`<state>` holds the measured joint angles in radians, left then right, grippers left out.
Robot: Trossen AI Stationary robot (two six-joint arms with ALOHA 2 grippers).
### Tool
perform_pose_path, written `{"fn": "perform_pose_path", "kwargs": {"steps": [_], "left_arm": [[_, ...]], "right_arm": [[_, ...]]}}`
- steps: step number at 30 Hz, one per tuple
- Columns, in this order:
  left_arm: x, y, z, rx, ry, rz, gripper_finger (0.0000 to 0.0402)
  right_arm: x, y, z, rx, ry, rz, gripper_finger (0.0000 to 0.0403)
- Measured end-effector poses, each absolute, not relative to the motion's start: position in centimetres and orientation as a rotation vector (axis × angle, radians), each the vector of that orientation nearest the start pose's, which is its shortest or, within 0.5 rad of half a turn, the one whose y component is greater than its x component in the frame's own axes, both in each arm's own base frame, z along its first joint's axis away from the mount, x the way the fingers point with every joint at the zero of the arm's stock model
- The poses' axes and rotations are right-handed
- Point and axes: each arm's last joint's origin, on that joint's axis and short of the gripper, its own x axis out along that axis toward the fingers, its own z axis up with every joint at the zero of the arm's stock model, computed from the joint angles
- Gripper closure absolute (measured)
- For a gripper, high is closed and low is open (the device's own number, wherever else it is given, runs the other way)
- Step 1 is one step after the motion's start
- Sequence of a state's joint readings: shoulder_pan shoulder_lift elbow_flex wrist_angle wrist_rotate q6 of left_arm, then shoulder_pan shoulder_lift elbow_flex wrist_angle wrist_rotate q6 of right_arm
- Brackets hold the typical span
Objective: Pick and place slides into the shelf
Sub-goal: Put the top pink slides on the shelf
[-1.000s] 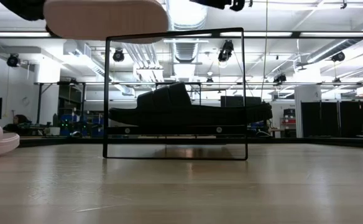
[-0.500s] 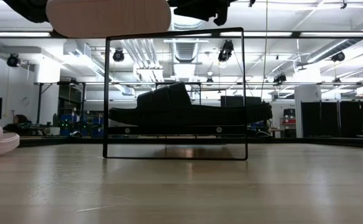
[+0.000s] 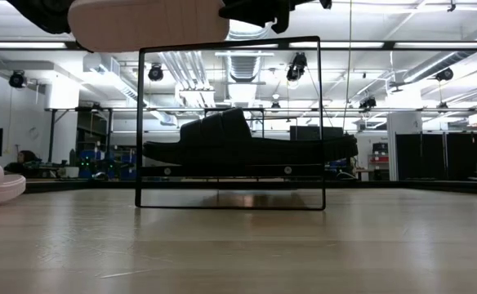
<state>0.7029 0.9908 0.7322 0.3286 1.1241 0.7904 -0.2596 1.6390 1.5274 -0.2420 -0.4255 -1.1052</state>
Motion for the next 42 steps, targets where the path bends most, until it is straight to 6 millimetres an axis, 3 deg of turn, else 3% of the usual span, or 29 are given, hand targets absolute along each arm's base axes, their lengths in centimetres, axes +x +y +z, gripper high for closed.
{"fn": "perform_pose_path", "kwargs": {"steps": [10,15,21,26,30,34,38,42], "left_arm": [[18.1,11.5,32.8,0.858,-0.232,-0.388,0.0402],[18.3,11.5,33.2,0.862,-0.265,-0.384,0.0401],[18.4,11.6,33.1,0.838,-0.261,-0.386,0.0402],[18.3,11.6,33.3,0.722,-0.243,-0.395,0.0393],[18.2,11.6,33.7,0.582,-0.215,-0.394,0.0359],[17.8,11.7,33.9,0.467,-0.189,-0.348,0.029],[17.1,11.8,34.2,0.443,-0.181,-0.279,0.0211],[15.9,11.3,35.2,0.474,-0.214,-0.232,0.0155]], "right_arm": [[36.7,-8.5,36.6,-0.954,0.215,0.33,0.0201],[36.7,-8.3,36.5,-0.951,0.221,0.338,0.026],[36.6,-8.3,36.3,-0.965,0.233,0.356,0.0367],[36.6,-8.3,36.3,-0.986,0.234,0.355,0.0375],[36.6,-8.5,36.3,-1.004,0.266,0.305,0.0375],[36.5,-8.6,36.3,-1.014,0.299,0.273,0.0375],[35.9,-8.6,36.5,-1.023,0.378,0.229,0.0375],[34.6,-8.9,36.2,-1.01,0.497,0.184,0.0375]]}}
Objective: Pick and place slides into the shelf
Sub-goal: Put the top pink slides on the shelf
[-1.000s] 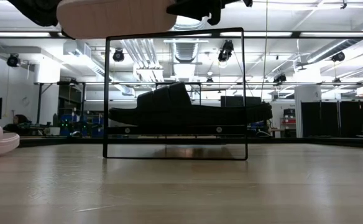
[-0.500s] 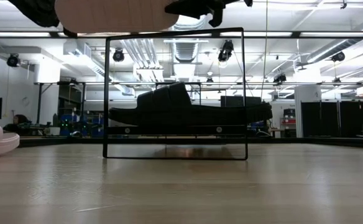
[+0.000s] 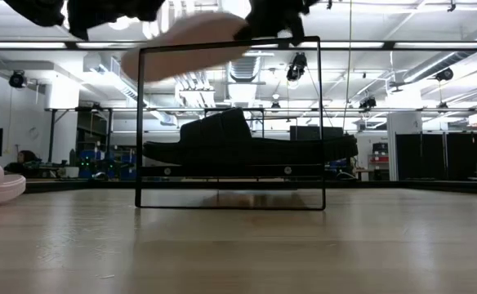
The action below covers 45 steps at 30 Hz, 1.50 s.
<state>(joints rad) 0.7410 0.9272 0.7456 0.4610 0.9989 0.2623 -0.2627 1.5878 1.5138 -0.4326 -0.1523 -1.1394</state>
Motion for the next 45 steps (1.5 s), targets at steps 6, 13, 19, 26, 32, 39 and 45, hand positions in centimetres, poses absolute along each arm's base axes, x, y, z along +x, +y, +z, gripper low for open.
{"fn": "perform_pose_path", "kwargs": {"steps": [6,13,19,26,32,39,45], "left_arm": [[14.4,10.3,35.9,0.504,-0.242,-0.156,0.0131],[13.6,9.7,35.6,0.44,-0.188,-0.103,0.013],[13.4,9.5,35.2,0.428,-0.169,-0.098,0.013],[13.8,9.9,34.7,0.399,-0.14,-0.102,0.013],[14.1,10.2,34.4,0.384,-0.125,-0.087,0.013],[14.5,10.6,34.1,0.369,-0.111,-0.087,0.013],[14.8,10.9,33.8,0.356,-0.098,-0.089,0.013]], "right_arm": [[32.8,-8.7,36.8,-0.993,0.532,0.112,0.0375],[30.0,-8.3,35.0,-1.018,0.642,0.109,0.0375],[27.8,-7.9,32.9,-1.104,0.636,0.063,0.0375],[26.4,-8.4,28.8,-1.183,0.593,0.008,0.0375],[25.2,-9.8,25.6,-1.157,0.646,-0.019,0.0375],[24.3,-10.6,24.0,-1.1,0.627,0.043,0.0375],[23.4,-11.4,22.8,-1.061,0.646,0.084,0.0375]]}}
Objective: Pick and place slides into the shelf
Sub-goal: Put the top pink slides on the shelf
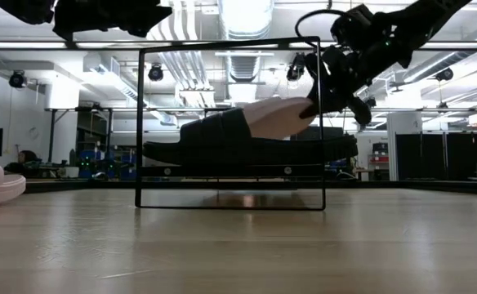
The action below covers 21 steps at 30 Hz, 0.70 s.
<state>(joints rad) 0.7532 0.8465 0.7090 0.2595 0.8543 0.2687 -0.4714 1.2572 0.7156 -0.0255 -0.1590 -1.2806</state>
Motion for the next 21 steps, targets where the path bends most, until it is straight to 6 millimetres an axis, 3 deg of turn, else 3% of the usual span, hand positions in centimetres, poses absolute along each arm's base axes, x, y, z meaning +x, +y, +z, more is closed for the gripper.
{"fn": "perform_pose_path", "kwargs": {"steps": [21], "left_arm": [[15.4,11.4,33.2,0.334,-0.075,-0.093,0.013]], "right_arm": [[21.3,-13.5,19.1,-0.951,0.635,0.232,0.0375]]}}
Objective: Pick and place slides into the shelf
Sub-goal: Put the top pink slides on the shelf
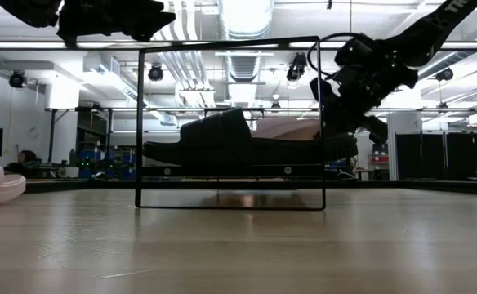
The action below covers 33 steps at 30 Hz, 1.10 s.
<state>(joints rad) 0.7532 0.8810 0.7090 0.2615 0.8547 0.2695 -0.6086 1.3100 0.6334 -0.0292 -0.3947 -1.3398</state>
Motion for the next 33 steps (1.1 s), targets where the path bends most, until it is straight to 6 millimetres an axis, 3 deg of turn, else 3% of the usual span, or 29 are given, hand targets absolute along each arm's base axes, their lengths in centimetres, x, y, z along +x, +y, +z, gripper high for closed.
{"fn": "perform_pose_path", "kwargs": {"steps": [7,16,26,33], "left_arm": [[15.6,11.6,33.0,0.324,-0.066,-0.093,0.013],[16.0,12.0,32.6,0.311,-0.054,-0.095,0.013],[16.0,12.0,32.6,0.314,-0.057,-0.095,0.013],[16.0,12.0,32.7,0.317,-0.059,-0.094,0.013]], "right_arm": [[21.6,-14.3,17.4,-0.908,0.673,0.263,0.0375],[21.5,-14.3,18.0,-0.761,0.676,0.171,0.0316],[21.2,-14.0,17.8,-0.58,0.711,0.146,0.03],[21.2,-13.9,17.9,-0.483,0.711,0.109,0.0253]]}}
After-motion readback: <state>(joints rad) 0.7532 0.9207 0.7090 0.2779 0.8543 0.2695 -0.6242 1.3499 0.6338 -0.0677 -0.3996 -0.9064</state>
